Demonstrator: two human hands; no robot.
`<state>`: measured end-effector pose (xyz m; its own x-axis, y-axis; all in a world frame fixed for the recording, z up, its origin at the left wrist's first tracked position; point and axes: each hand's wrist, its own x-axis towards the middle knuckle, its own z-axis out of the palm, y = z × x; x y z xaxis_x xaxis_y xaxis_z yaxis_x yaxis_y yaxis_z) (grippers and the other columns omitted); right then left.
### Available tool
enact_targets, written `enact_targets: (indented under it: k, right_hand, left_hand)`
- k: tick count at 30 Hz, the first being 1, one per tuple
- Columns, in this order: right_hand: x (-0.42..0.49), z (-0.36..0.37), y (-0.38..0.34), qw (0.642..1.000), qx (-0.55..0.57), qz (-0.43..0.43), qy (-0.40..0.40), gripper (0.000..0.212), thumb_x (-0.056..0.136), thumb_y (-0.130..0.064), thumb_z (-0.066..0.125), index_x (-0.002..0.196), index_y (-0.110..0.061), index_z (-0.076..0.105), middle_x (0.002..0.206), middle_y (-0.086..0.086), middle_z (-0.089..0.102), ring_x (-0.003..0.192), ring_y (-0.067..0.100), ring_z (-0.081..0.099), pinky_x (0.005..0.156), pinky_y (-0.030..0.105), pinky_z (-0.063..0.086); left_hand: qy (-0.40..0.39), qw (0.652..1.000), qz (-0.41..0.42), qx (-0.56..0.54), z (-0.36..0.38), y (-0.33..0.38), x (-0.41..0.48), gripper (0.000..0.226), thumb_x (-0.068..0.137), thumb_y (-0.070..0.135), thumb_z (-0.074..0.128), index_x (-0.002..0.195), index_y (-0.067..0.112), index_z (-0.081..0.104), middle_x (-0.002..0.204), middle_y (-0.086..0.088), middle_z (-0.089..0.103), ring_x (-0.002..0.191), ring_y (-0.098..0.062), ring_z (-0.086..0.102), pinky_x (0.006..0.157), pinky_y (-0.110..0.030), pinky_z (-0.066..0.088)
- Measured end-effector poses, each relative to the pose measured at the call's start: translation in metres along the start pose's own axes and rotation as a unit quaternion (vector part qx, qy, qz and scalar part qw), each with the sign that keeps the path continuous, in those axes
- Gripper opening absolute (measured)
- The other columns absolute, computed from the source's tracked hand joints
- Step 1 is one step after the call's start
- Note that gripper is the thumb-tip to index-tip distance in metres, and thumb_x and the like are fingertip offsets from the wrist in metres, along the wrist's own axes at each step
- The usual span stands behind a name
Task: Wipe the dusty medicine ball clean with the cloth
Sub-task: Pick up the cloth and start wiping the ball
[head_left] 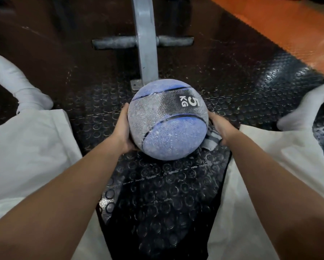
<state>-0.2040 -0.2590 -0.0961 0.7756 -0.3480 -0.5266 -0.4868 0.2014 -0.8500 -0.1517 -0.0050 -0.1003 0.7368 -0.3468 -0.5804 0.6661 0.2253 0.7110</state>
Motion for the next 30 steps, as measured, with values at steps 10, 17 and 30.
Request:
enact_targets:
  k: [10, 17, 30]
  right_hand:
    - [-0.021, -0.004, 0.036, 0.998, 0.046, 0.027, 0.032, 0.044, 0.09, -0.048, 0.058, 0.103, -0.007, 0.068, 0.087, 0.011, 0.074, 0.082, 0.027, 0.07, 0.075, 0.037, 0.058]
    - [-0.073, -0.011, 0.057, 0.998, 0.001, 0.033, 0.048, 0.059, 0.08, -0.054, 0.068, 0.113, -0.006, 0.066, 0.1, 0.008, 0.073, 0.085, 0.021, 0.071, 0.081, 0.035, 0.057]
    - [-0.127, -0.02, 0.082, 0.991, -0.12, 0.018, 0.062, 0.059, 0.086, -0.052, 0.061, 0.119, -0.004, 0.061, 0.114, 0.004, 0.064, 0.101, 0.02, 0.059, 0.093, 0.029, 0.04]
  left_hand:
    - [0.003, 0.995, 0.086, -0.048, 0.008, -0.017, -0.024, 0.048, 0.097, 0.054, 0.034, 0.101, 0.023, 0.07, 0.095, -0.004, 0.076, 0.097, -0.027, 0.066, 0.084, -0.037, 0.05]
    - [0.017, 0.998, 0.06, -0.02, -0.007, -0.04, -0.061, 0.047, 0.094, 0.057, 0.038, 0.095, 0.023, 0.071, 0.093, -0.005, 0.076, 0.091, -0.027, 0.068, 0.077, -0.037, 0.05]
    - [0.014, 0.997, 0.047, 0.057, -0.024, -0.072, -0.117, 0.051, 0.096, 0.057, 0.034, 0.107, 0.022, 0.069, 0.096, -0.005, 0.075, 0.097, -0.026, 0.066, 0.077, -0.036, 0.049]
